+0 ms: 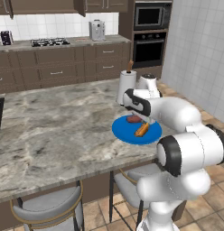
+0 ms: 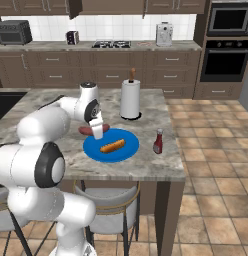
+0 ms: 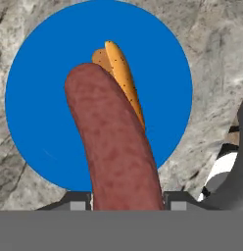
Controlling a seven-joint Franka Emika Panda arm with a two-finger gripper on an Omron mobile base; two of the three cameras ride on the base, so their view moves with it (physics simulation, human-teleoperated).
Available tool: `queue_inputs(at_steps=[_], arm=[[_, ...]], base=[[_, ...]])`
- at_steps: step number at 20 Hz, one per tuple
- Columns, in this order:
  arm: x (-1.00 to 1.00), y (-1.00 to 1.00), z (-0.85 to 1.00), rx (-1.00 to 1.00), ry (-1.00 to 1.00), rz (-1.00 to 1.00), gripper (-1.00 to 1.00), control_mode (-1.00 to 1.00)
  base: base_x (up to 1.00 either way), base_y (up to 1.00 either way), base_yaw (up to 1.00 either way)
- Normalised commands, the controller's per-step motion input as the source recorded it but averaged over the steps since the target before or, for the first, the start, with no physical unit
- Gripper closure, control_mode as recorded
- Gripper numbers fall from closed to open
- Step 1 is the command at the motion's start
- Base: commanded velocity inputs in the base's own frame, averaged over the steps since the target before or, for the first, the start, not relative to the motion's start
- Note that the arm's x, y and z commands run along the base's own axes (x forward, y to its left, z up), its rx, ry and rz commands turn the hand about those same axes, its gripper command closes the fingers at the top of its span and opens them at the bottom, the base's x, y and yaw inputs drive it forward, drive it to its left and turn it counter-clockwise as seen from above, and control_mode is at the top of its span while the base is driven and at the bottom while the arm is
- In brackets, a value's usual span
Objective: Move the hot dog bun to the plate on the dining table and place the condiment next to that plate. Then navigate to the fridge and take the sausage and place it on the plate as well.
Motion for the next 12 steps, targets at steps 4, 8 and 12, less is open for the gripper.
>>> queue_inputs(at_steps=[4, 8, 12], arm=[[0.61, 0.0, -0.41, 0.0, 0.03, 0.0, 1.0, -1.0], [0.51, 0.0, -0.44, 0.0, 0.05, 0.0, 1.0, -1.0], [0.47, 0.0, -0.41, 0.0, 0.03, 0.0, 1.0, -1.0]], base=[[0.0, 0.0, 0.0], [0.0, 0.0, 0.0], [0.0, 0.0, 0.0]])
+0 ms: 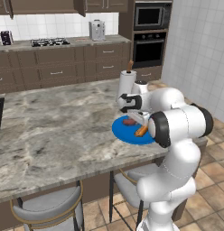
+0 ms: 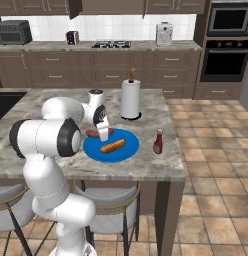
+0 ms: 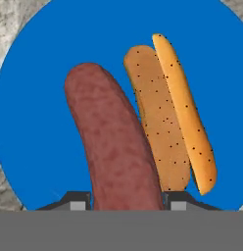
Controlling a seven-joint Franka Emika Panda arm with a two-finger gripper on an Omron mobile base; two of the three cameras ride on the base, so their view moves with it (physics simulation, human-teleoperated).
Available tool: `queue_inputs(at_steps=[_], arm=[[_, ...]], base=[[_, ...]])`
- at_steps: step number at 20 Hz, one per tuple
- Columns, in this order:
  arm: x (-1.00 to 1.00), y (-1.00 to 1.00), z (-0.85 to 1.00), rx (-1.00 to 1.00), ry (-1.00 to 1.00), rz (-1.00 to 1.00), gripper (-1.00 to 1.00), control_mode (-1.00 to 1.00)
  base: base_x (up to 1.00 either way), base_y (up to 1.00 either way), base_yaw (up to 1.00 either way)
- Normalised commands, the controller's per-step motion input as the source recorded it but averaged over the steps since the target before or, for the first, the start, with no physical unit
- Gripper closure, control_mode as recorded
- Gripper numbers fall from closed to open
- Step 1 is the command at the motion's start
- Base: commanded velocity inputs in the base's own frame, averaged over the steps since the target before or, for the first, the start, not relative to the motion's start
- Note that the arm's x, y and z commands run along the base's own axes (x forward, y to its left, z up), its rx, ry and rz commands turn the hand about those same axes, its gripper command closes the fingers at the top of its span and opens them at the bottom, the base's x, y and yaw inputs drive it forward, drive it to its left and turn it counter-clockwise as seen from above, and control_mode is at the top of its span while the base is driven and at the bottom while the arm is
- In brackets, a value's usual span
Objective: Move the hot dog bun to the plate on the dining table and place the condiment next to that plate. Then navigate to the fridge and take the sausage and place it on the plate as well.
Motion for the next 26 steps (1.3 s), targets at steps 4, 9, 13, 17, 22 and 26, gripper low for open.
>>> queue_inputs(at_steps=[4, 9, 13, 17, 22, 26], arm=[[0.47, 0.0, -0.38, 0.0, 0.02, 0.0, 1.0, -1.0], [0.43, 0.0, -0.37, 0.0, 0.0, 0.0, 1.0, -1.0], [0.29, 0.0, -0.31, 0.0, 0.0, 0.0, 1.0, -1.0], [0.24, 0.0, -0.27, 0.0, 0.0, 0.0, -1.0, -1.0], [0.02, 0.0, -0.13, 0.0, -0.01, 0.0, -1.0, -1.0], [0.0, 0.0, 0.0, 0.0, 0.0, 0.0, -1.0, -1.0]], base=[[0.0, 0.0, 0.0], [0.0, 0.0, 0.0], [0.0, 0.0, 0.0], [0.0, 0.0, 0.0], [0.0, 0.0, 0.0], [0.0, 0.0, 0.0]])
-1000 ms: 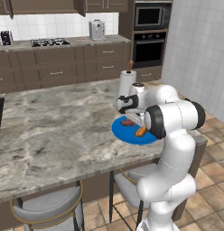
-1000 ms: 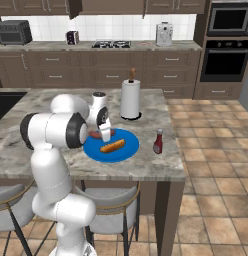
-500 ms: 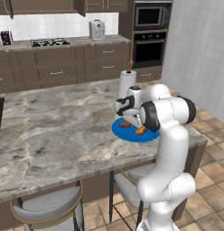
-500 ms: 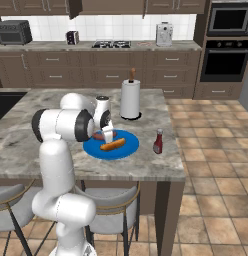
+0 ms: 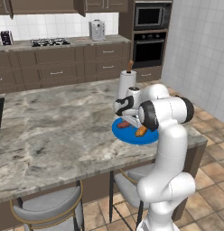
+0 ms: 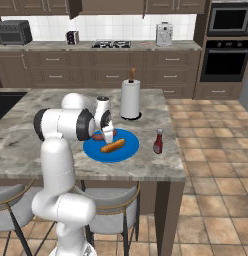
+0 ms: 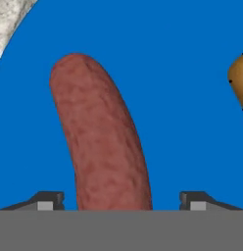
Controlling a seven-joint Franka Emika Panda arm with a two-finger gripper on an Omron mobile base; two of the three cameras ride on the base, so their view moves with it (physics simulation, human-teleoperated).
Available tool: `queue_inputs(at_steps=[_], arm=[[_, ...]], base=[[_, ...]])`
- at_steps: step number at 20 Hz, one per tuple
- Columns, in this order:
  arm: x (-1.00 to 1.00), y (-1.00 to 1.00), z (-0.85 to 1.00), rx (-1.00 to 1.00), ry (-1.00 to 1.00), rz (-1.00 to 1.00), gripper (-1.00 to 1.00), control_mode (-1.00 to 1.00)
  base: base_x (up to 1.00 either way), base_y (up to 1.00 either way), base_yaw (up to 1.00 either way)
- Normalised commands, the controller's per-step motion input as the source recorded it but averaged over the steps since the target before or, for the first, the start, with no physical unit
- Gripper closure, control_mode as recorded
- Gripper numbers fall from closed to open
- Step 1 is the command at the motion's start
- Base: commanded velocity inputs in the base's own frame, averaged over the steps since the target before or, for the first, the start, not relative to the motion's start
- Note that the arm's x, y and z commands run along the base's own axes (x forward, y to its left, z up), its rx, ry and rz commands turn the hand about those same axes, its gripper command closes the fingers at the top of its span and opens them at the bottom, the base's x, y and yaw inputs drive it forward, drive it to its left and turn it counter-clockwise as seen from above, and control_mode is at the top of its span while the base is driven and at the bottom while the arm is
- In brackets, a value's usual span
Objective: Move the hot dog bun to the plate on the dining table and place the condiment next to that plate. Then navigate to the fridge and take the sausage and place it on the plate as well.
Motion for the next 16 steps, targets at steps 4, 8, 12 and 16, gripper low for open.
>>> queue_inputs(at_steps=[4, 8, 12, 16], arm=[[0.0, -0.03, 0.07, 0.0, 0.0, 0.0, -1.0, -1.0], [0.0, -0.17, 0.28, 0.0, 0.0, 0.0, -1.0, -1.0], [0.0, -0.23, 0.48, 0.0, 0.0, 0.0, -1.0, -1.0], [0.0, -0.06, 0.5, 0.0, -0.04, 0.0, -1.0, -1.0]], base=[[0.0, 0.0, 0.0], [0.0, 0.0, 0.0], [0.0, 0.0, 0.0], [0.0, 0.0, 0.0]])
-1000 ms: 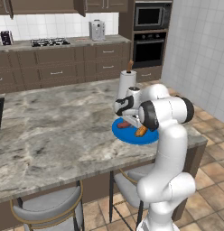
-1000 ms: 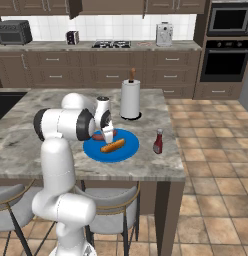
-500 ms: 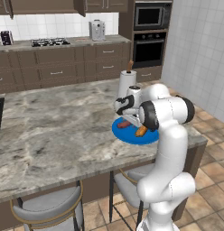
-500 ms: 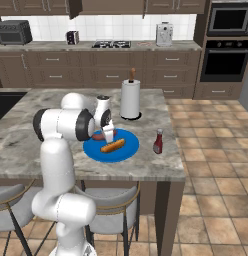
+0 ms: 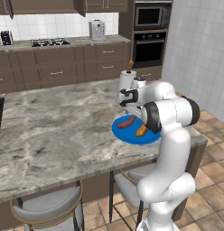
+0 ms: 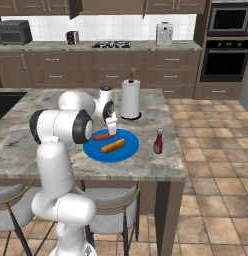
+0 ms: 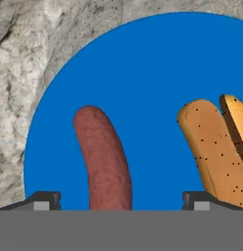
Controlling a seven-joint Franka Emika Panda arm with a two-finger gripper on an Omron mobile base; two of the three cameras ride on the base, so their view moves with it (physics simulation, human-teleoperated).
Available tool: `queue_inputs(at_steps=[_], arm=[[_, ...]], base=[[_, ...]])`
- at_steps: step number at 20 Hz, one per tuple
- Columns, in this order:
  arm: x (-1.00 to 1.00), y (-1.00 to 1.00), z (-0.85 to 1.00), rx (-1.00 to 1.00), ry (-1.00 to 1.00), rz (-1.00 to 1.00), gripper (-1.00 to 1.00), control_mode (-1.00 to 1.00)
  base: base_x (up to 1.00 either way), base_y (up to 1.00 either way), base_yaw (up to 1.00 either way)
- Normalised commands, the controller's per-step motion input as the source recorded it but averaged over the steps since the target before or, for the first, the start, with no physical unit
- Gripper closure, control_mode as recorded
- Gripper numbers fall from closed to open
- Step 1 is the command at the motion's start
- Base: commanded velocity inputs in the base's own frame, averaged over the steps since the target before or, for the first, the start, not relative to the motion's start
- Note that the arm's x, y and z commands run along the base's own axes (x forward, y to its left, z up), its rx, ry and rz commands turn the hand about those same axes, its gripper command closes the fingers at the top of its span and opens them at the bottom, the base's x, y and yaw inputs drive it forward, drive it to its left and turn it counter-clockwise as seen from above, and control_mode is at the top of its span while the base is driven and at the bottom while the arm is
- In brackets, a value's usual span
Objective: Move the hot dog bun to the plate on the dining table and place the condiment next to that plate. Then navigate to the fridge and take the sausage and place it on the plate as well.
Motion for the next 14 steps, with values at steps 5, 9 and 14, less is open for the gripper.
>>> queue_inputs(at_steps=[5, 9, 14], arm=[[-0.07, 0.0, 0.52, 0.0, -0.02, 0.01, -1.0, -1.0], [-0.46, 0.08, 0.53, 0.0, -0.07, 0.08, -1.0, -1.0], [-0.74, 0.17, 0.42, 0.0, -0.06, 0.12, -1.0, -1.0]], base=[[0.0, 0.0, 0.0], [0.0, 0.0, 0.0], [0.0, 0.0, 0.0]])
